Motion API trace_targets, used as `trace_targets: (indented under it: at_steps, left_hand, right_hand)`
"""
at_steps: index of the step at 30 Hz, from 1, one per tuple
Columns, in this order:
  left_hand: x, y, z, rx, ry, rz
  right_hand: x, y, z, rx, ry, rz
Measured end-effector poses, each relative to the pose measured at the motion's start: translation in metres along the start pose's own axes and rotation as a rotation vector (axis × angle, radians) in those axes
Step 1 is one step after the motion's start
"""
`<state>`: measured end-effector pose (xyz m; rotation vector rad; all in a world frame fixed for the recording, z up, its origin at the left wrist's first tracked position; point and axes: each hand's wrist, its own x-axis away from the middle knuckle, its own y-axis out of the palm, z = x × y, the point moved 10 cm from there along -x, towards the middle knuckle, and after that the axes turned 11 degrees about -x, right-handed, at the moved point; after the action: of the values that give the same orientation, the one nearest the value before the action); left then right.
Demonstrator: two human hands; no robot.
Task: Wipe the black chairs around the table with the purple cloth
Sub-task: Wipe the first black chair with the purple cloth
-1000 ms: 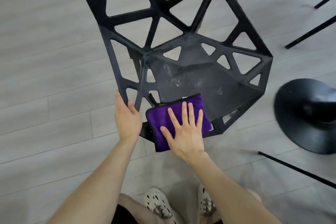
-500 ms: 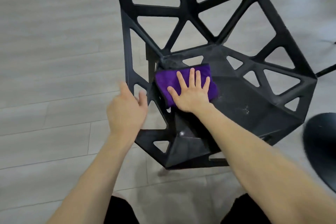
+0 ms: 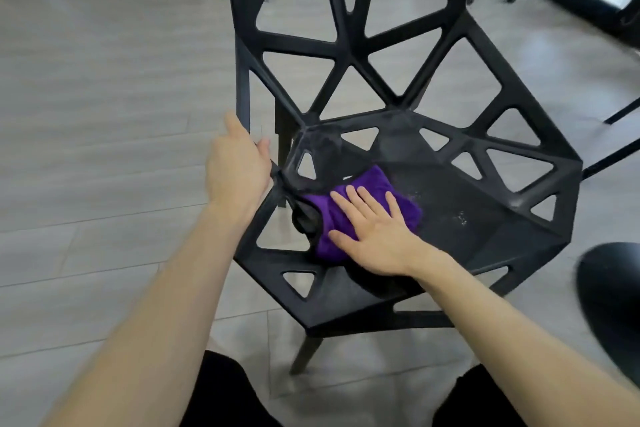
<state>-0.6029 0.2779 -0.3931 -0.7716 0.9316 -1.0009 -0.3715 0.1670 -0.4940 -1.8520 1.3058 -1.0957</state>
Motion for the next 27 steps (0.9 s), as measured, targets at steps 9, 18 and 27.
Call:
trace_targets:
  at_steps: [9, 18, 27]
  left_hand:
    - [0.008, -0.002, 0.000, -0.027, -0.004, 0.003]
    - [0.009, -0.004, 0.002, -0.025, 0.018, 0.007]
    - [0.011, -0.008, 0.006, -0.050, 0.018, -0.002]
  right_hand:
    - [-0.145, -0.034, -0.006, -0.067, 0.189, 0.152]
    - [-0.141, -0.035, -0.007, -0.049, 0.102, 0.197]
    - [-0.149, -0.034, -0.026, -0.107, 0.045, 0.170]
